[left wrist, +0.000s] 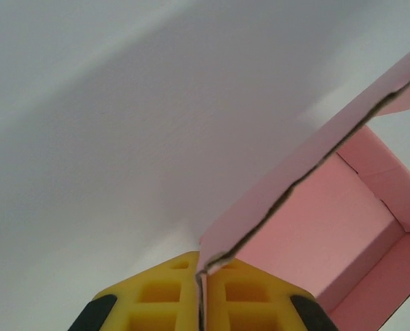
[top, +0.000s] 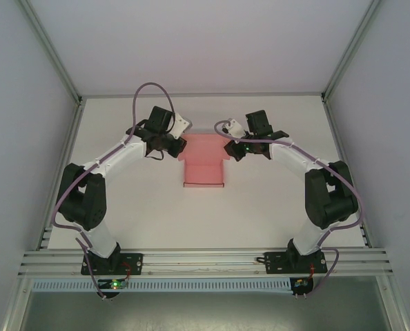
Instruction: Assemble paper box
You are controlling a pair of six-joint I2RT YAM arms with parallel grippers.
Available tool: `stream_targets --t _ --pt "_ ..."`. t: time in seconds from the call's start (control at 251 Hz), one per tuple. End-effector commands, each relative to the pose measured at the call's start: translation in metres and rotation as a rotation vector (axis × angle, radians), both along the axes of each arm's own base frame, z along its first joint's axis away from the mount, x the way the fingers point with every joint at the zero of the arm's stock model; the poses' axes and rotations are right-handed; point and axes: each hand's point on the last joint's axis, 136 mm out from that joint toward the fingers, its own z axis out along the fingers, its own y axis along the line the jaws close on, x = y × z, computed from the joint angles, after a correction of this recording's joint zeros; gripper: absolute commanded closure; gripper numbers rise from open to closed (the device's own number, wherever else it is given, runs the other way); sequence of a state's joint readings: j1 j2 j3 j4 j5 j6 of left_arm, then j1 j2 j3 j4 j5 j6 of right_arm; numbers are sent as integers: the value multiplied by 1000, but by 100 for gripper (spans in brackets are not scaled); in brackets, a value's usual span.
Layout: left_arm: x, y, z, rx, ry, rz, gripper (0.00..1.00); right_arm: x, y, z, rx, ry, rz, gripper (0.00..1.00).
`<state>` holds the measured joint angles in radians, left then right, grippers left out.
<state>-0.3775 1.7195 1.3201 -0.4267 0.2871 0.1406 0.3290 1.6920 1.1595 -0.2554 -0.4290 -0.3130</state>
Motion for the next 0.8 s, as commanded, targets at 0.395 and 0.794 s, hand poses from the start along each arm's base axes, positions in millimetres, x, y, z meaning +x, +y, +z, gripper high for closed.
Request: stream_targets --t 0.395,0.794 --pt "31 -4 30 -260 -12 476 100 27 17 37 285 -153 -654 94" --pt "17 -14 5 -362 8 548 100 16 24 52 574 -240 -825 91"
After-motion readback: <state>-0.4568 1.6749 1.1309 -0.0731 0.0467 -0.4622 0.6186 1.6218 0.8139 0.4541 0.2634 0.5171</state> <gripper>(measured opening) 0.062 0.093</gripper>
